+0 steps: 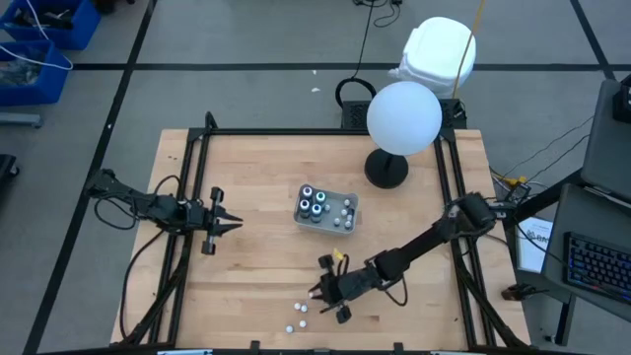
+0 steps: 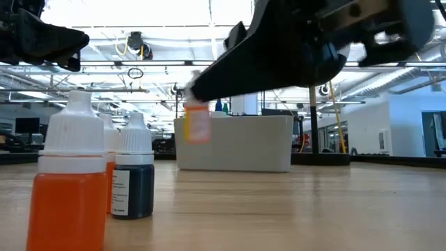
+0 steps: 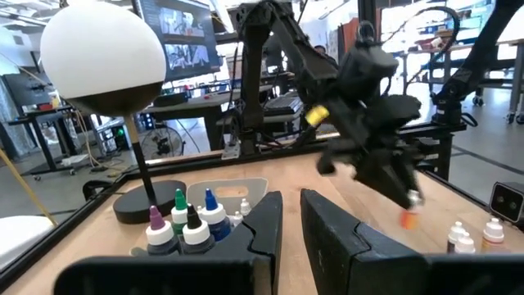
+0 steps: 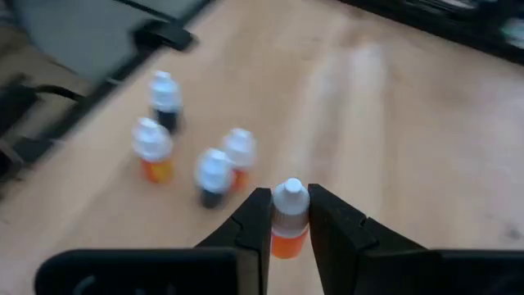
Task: Pick & Place food coloring
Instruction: Put the small orange food coloring bottle into the gray bin
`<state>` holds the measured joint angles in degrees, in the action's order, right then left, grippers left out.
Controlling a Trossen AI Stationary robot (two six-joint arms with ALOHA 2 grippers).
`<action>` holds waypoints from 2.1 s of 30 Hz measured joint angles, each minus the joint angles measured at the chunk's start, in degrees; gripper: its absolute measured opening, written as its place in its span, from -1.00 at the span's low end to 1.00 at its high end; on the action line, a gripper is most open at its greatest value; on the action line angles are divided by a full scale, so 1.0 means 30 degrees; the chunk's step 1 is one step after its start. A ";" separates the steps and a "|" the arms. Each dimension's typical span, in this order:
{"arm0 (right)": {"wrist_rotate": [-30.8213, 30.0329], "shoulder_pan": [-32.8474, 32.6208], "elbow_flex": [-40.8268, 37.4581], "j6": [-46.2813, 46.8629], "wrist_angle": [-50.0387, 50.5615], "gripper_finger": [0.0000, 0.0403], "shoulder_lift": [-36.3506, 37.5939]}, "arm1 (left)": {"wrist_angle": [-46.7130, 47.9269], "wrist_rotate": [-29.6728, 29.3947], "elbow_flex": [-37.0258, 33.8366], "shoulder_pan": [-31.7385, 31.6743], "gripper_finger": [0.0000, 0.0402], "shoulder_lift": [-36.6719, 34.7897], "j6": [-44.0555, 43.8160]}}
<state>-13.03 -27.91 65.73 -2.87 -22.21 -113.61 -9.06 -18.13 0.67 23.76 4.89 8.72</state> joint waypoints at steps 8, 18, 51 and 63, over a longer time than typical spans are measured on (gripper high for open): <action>-0.0635 0.0042 -0.2818 -0.0779 0.1916 -0.72 0.5006 | 0.0040 0.0000 0.0000 -0.0003 -0.72 0.0000 -0.0077; -0.2476 -0.0633 -1.1765 0.0314 -0.2148 -0.72 1.6462 | 0.0115 0.0000 0.0000 -0.0003 -0.72 0.0000 -0.0310; -0.4628 0.1340 -1.0780 0.0274 -0.4353 -0.72 1.5262 | 0.0095 -0.0153 0.0000 -0.0003 -0.72 0.0000 -0.0497; -0.4592 0.7118 -0.7594 0.1813 -0.2499 -0.72 0.9585 | 0.0133 -0.0138 0.0000 0.0004 -0.72 -0.0007 -0.0667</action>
<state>-26.81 -6.55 42.95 2.57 -29.70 -84.85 -8.66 -18.55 0.67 23.77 4.86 6.72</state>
